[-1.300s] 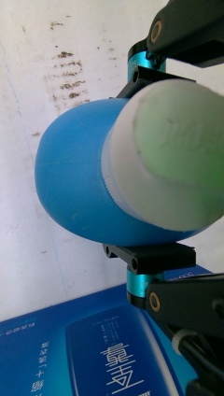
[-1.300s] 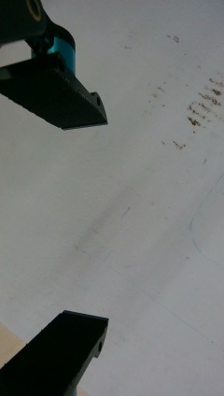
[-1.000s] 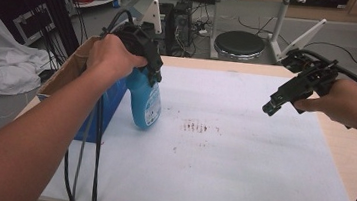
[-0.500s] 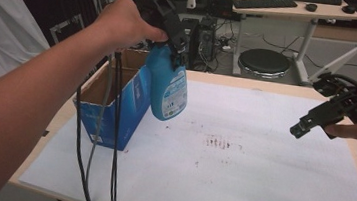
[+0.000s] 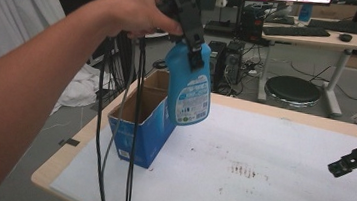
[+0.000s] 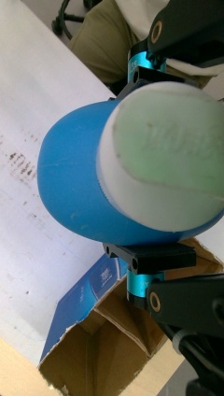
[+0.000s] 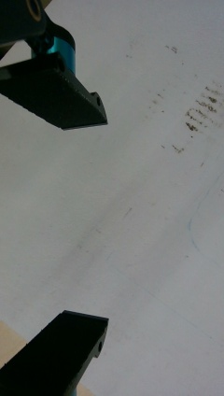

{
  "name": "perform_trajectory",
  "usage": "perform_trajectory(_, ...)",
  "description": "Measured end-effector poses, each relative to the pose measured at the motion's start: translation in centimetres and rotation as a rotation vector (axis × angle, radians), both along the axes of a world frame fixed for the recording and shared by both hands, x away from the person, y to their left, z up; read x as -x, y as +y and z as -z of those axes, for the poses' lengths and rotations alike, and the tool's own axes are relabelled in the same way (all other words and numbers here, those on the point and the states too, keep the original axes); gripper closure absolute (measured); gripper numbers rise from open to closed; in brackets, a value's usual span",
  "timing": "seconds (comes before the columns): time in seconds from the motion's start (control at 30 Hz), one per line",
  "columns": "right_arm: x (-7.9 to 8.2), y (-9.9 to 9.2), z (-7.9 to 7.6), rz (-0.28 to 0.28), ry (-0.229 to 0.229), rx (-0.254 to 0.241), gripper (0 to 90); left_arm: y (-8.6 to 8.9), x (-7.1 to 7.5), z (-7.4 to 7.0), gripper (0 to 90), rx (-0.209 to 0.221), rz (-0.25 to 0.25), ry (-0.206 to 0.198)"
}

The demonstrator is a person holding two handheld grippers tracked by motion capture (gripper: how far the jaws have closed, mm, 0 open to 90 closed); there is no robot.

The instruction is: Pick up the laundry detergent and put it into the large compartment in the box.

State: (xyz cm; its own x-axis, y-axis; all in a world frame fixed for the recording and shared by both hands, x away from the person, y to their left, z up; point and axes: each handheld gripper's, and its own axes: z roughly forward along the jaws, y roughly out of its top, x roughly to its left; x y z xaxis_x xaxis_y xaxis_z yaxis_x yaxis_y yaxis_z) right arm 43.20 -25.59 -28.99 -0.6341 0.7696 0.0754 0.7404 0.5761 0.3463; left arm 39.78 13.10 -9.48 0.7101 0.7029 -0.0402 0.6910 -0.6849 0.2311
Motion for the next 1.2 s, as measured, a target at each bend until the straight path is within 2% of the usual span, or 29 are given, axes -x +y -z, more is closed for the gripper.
perform_trajectory(0.17,0.1,-0.3,0.0,0.009,-0.002,-0.003,3.6,1.5,0.7,-1.3,37.8,0.018,0.047,-0.018)
perform_trajectory(0.33,0.2,-0.7,0.0,0.014,-0.001,-0.001,3.6,3.3,1.0,-2.3,37.8,-0.006,0.064,-0.036)
perform_trajectory(0.47,0.2,-0.8,0.1,0.018,0.003,0.000,3.6,4.6,1.2,-2.8,37.8,-0.027,0.103,-0.075)
perform_trajectory(0.57,0.1,-1.0,0.3,0.022,0.009,0.005,3.6,5.7,1.4,-3.0,37.8,-0.047,0.129,-0.083)
perform_trajectory(0.7,0.0,-1.1,0.4,0.034,0.013,0.008,3.6,7.3,1.6,-3.2,37.9,-0.044,0.152,-0.111)
perform_trajectory(0.93,0.0,-1.4,0.4,0.047,0.012,0.012,3.6,9.5,1.1,-2.5,37.9,-0.062,0.156,-0.138)
perform_trajectory(1.2,0.2,-1.9,0.4,0.070,0.014,0.022,3.6,11.4,-0.1,-0.4,37.9,-0.061,0.153,-0.128)
